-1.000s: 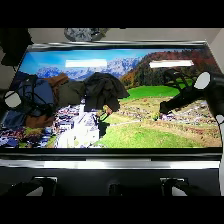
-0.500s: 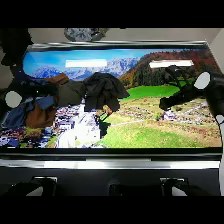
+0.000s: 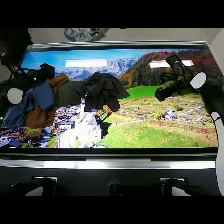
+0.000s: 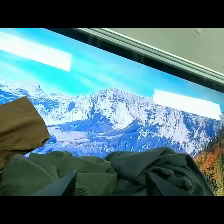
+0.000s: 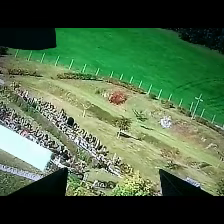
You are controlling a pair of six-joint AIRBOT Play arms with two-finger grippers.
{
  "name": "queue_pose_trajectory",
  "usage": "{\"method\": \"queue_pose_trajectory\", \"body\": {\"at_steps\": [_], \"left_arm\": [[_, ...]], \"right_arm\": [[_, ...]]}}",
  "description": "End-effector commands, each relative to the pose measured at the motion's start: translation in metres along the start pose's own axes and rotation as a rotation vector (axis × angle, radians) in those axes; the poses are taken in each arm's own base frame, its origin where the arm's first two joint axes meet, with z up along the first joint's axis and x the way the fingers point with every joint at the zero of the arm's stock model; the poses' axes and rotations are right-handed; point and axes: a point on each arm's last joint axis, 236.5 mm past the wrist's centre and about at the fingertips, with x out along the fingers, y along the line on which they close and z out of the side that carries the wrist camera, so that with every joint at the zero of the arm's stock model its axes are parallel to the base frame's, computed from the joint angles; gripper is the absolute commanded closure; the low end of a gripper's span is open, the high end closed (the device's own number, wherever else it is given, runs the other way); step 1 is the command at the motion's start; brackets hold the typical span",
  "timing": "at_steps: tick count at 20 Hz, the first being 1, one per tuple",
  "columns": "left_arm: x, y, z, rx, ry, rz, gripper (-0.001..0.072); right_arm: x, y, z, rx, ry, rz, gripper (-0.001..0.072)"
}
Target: Fold the shirts.
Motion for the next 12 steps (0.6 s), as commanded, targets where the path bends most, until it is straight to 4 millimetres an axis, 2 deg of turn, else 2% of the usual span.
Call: {"method": "queue_pose_trajectory", "body": {"at_steps": [1,2,4,6,9,12], "left_arm": [[0.032,-0.005,-0.024,0.057,0.201,0.011,0.0163],[0.047,-0.018,-0.035,0.102,0.304,-0.031,0.0132],[0.073,-0.04,-0.056,0.1,0.488,-0.111,0.0013],[0.09,-0.043,-0.095,0.096,0.696,-0.135,-0.0013],[0.088,-0.022,-0.171,0.072,0.976,-0.112,-0.0013],[0.07,-0.01,-0.219,0.088,1.139,-0.136,-0.0013]], "right_arm": [[0.027,0.012,-0.003,0.042,0.009,0.077,0.0038],[0.033,0.015,-0.012,0.045,0.046,0.097,0.0038],[0.039,0.023,-0.03,0.048,0.119,0.138,0.0037],[0.04,0.03,-0.043,0.047,0.178,0.172,0.0038],[0.037,0.036,-0.055,0.035,0.227,0.197,0.0039],[0.036,0.037,-0.057,0.028,0.236,0.204,0.0039]]}}
